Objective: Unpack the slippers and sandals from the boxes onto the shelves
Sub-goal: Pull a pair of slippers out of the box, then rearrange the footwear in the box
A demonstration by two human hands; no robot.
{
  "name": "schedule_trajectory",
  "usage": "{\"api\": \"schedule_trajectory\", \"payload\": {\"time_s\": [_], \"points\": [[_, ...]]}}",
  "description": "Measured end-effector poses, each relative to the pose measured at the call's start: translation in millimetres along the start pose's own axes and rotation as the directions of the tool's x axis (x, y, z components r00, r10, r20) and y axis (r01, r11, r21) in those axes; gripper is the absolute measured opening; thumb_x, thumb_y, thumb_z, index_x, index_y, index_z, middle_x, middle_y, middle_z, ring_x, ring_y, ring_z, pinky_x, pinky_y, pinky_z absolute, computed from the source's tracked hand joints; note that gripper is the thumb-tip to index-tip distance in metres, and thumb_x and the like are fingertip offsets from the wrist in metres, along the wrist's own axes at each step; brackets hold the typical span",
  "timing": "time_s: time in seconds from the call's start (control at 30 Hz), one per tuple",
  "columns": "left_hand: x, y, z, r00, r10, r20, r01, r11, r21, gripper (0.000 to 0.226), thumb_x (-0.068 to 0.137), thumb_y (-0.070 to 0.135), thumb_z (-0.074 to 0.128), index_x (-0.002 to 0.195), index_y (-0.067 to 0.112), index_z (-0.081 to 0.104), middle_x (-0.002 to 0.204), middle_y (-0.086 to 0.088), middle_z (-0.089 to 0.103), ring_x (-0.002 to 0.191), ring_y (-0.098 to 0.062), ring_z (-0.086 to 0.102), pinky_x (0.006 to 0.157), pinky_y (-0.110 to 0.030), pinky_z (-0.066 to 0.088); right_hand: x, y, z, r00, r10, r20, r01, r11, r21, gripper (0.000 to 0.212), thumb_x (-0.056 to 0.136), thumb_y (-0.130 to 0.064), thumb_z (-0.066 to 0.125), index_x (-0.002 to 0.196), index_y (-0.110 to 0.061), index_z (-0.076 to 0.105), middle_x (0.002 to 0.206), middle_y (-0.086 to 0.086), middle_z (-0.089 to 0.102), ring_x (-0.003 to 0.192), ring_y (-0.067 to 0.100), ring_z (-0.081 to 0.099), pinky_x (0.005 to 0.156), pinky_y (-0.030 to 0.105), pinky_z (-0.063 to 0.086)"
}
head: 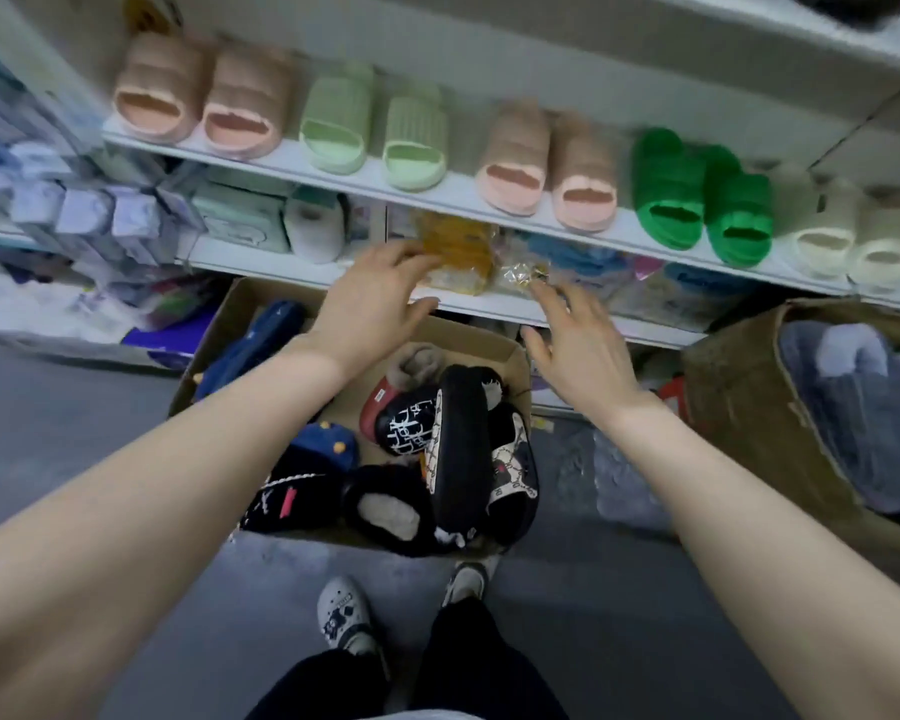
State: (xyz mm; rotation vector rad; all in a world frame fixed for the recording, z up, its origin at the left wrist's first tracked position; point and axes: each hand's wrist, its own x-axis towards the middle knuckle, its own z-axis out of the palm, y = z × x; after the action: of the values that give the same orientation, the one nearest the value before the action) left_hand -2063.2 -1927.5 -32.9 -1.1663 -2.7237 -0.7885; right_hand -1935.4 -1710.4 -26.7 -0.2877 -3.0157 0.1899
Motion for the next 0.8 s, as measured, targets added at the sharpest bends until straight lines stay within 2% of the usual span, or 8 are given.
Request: {"api": "schedule_trajectory", "payload": {"time_s": [0.23,0.4,0.5,0.6,0.7,0.8], "points": [[-131,-75,61,0.954,-0.229,0.196,0.235,0.972,-0.008,0.042,0.084,0.022,0.069,0.124,0.012,0.062,0.121,-0.013,0.059,0.108,-0.035,0.057,0.094,-0.042,0.048,-45,-54,107,0.961,0.031,0.275,-0.051,0.997,0.065,0.055,0.095,-0.031,0.057,0.146,-0.014,0.042,0.134,0.016,0.05,0.118,0.039,0.051,0.092,0.044,0.046],[-195,-100,92,0.892,-0.351,0.285,0.361,0.932,0.017,0.044,0.081,0.022,0.072,0.124,0.014,0.061,0.119,-0.011,0.061,0.106,-0.036,0.059,0.089,-0.045,0.051,-57,-65,166,0.884,0.13,0.45,-0.15,0.989,0.01,0.068,0.096,-0.042,0.054,0.153,-0.02,0.024,0.138,0.017,0.042,0.115,0.038,0.052,0.09,0.044,0.046],[-218,-110,112,0.86,-0.398,0.319,0.409,0.912,0.036,0.046,0.077,0.02,0.076,0.121,0.013,0.064,0.116,-0.011,0.063,0.105,-0.037,0.059,0.09,-0.046,0.05,-63,-63,201,0.814,0.246,0.527,-0.282,0.959,-0.012,0.085,0.091,-0.056,0.055,0.155,-0.021,0.01,0.139,0.022,0.038,0.111,0.042,0.054,0.086,0.045,0.048],[-229,-116,127,0.839,-0.43,0.334,0.435,0.898,0.064,0.047,0.076,0.019,0.078,0.121,0.011,0.065,0.116,-0.011,0.063,0.106,-0.036,0.059,0.094,-0.044,0.047,-68,-61,230,0.723,0.359,0.591,-0.405,0.912,-0.059,0.106,0.084,-0.066,0.058,0.156,-0.023,-0.008,0.148,0.028,0.027,0.118,0.046,0.051,0.091,0.047,0.048],[-230,-117,141,0.833,-0.424,0.356,0.428,0.901,0.071,0.048,0.074,0.017,0.079,0.119,0.009,0.065,0.114,-0.013,0.064,0.104,-0.037,0.06,0.093,-0.042,0.046,-71,-60,249,0.681,0.416,0.602,-0.458,0.884,-0.093,0.12,0.08,-0.062,0.067,0.154,-0.02,-0.018,0.153,0.032,0.017,0.128,0.049,0.042,0.098,0.049,0.044],[-225,-116,154,0.822,-0.419,0.387,0.431,0.9,0.06,0.049,0.076,0.017,0.077,0.122,0.008,0.064,0.116,-0.015,0.062,0.106,-0.04,0.058,0.094,-0.045,0.046,-68,-60,251,0.693,0.438,0.572,-0.511,0.859,-0.039,0.116,0.082,-0.046,0.07,0.155,-0.016,-0.016,0.151,0.031,0.023,0.125,0.048,0.044,0.098,0.048,0.044]]}}
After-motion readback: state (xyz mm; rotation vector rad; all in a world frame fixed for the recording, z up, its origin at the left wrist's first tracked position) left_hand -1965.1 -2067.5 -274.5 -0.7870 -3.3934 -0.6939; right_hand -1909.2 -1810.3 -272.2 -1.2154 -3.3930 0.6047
